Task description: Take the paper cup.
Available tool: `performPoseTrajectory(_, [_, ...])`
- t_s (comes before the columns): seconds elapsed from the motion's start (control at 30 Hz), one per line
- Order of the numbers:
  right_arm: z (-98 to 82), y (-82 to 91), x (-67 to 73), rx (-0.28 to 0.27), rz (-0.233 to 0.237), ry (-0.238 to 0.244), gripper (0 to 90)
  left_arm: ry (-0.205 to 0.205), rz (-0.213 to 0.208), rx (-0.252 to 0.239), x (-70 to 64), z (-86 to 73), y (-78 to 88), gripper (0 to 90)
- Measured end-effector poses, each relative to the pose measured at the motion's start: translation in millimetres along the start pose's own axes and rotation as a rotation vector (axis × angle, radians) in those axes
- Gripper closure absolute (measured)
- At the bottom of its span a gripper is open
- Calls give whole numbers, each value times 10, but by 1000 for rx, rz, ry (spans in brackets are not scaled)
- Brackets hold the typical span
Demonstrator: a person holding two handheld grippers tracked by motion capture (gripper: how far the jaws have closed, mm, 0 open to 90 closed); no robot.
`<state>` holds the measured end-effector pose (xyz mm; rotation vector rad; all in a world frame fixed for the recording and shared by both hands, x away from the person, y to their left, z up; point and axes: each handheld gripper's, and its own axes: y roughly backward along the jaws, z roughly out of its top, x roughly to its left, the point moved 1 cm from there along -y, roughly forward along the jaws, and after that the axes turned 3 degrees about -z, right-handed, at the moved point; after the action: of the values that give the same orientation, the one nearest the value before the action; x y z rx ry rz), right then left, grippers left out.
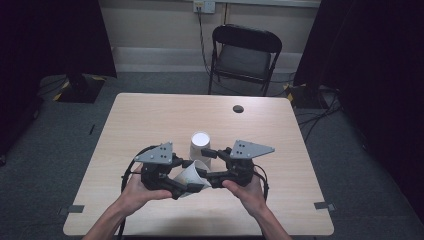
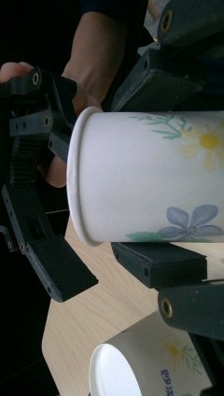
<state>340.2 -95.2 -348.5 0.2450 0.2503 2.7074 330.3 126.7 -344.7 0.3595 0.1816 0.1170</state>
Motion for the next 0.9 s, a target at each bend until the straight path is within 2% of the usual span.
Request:
performPoseTrajectory(0.33, [19, 34, -7, -3, -9, 3, 331, 11, 3, -15, 9, 2, 40, 325])
performPoseTrajectory(0.47, [38, 176, -82, -46, -27, -25, 317, 11, 32, -59, 31, 47, 188, 325])
performPoseTrajectory(0.5, [42, 218, -101, -56, -34, -30, 316, 13, 45, -89, 39, 70, 276, 325])
performPoseTrajectory(0.53, [35, 267, -124, -60, -42, -36, 316, 13, 45, -89, 39, 70, 276, 325])
performPoseTrajectory(0.6, [3, 274, -133, -50, -40, -40, 317, 14, 74, -128, 42, 111, 392, 325])
performPoseTrajectory(0.67, [-47, 231, -118, -27, -32, -36, 317, 14, 80, -160, 36, 128, 433, 325])
performPoseTrajectory(0.83, [-124, 95, -85, 12, -21, -41, 317, 9, 77, -165, 16, 131, 406, 324])
performPoseTrajectory(0.9, [-147, 23, -51, 33, -19, -25, 317, 6, 80, -153, 8, 127, 386, 321])
